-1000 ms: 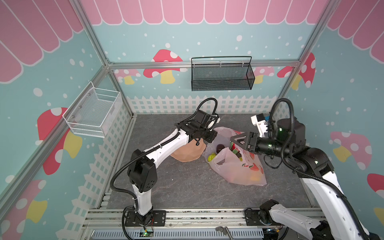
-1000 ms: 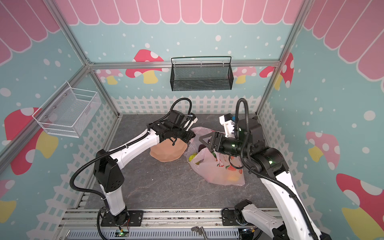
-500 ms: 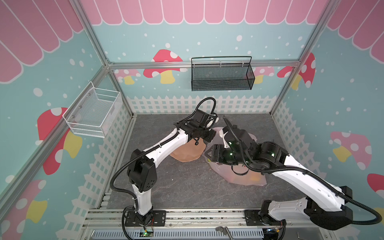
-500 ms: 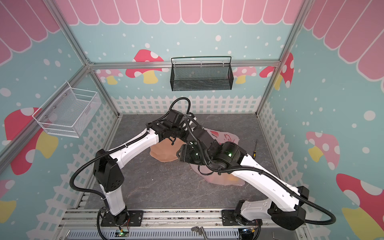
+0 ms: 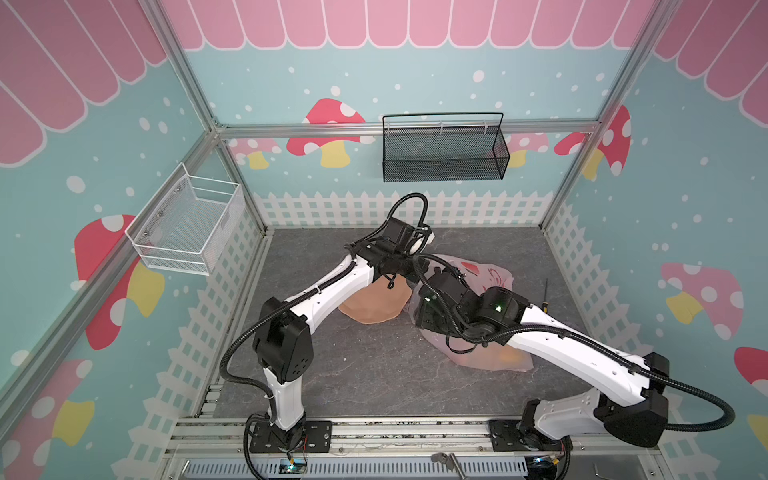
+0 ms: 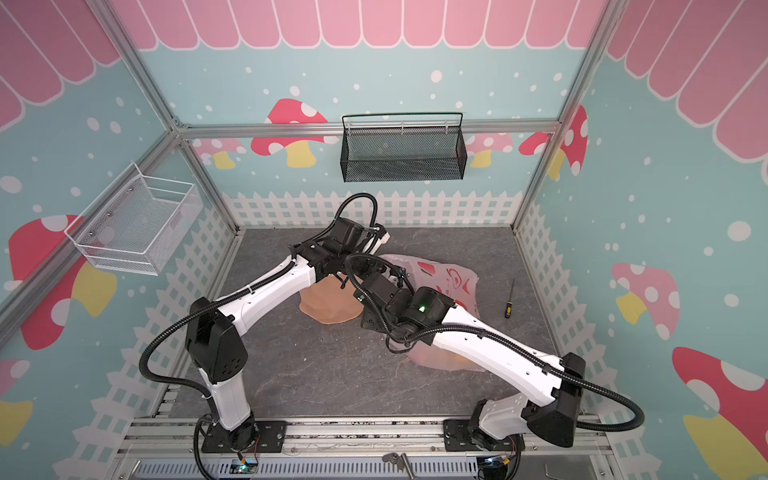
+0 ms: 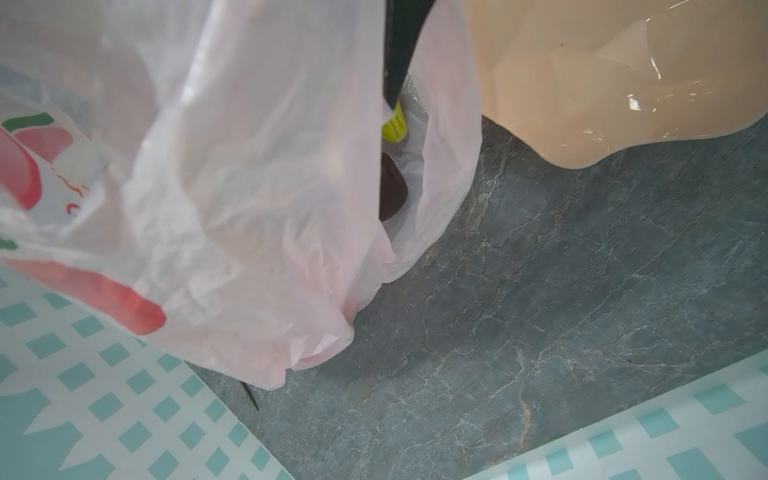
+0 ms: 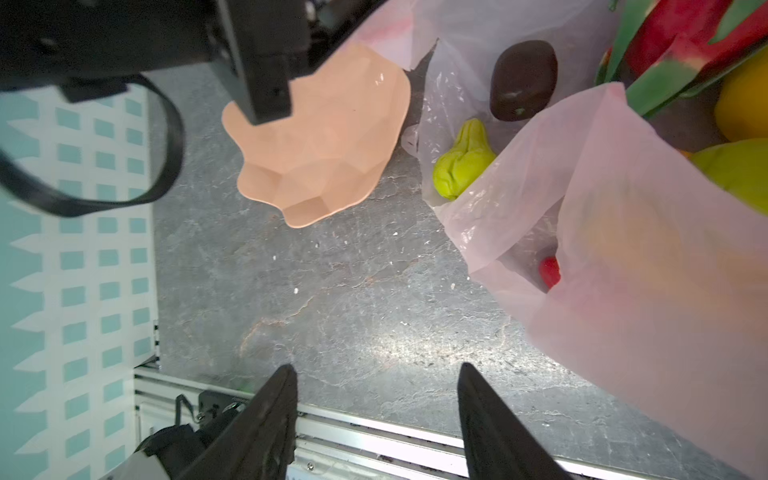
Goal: Place the fruits into the plastic bag
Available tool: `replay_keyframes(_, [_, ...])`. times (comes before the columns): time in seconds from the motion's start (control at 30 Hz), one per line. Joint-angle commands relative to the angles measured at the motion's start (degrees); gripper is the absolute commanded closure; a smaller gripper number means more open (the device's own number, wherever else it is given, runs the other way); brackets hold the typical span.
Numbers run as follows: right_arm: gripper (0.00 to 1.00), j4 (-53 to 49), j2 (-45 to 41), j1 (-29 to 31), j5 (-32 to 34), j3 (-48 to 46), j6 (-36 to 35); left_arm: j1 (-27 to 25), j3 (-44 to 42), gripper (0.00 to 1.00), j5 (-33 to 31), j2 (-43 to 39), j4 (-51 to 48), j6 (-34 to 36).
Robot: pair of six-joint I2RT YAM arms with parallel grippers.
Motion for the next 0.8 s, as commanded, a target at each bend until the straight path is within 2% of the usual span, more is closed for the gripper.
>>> replay_keyframes(0.0, [0.35,-0.4,2.1,-1.2,2.3,-0.5,1.4,0.6,-1.3,1.00,1.6,-1.0,0.0,0.6])
replay_keyframes(0.2, [0.33,2.3,4.0,-4.6,1.1,-3.7,1.3,0.9,-2.5,1.00,2.4,-1.8,0.9,0.1])
replay_keyframes(0.47, [0.31,5.2,5.1,-5.8,-0.2,-9.5,3.6,1.0,-4.3,1.00,2.7,-2.8,2.3,-0.5])
replay_keyframes(0.77, [0.28,8.8,6.2,-9.0,0.5,-12.6,2.9,1.0,-4.9,1.00,3.6,-3.3,2.8,-1.0])
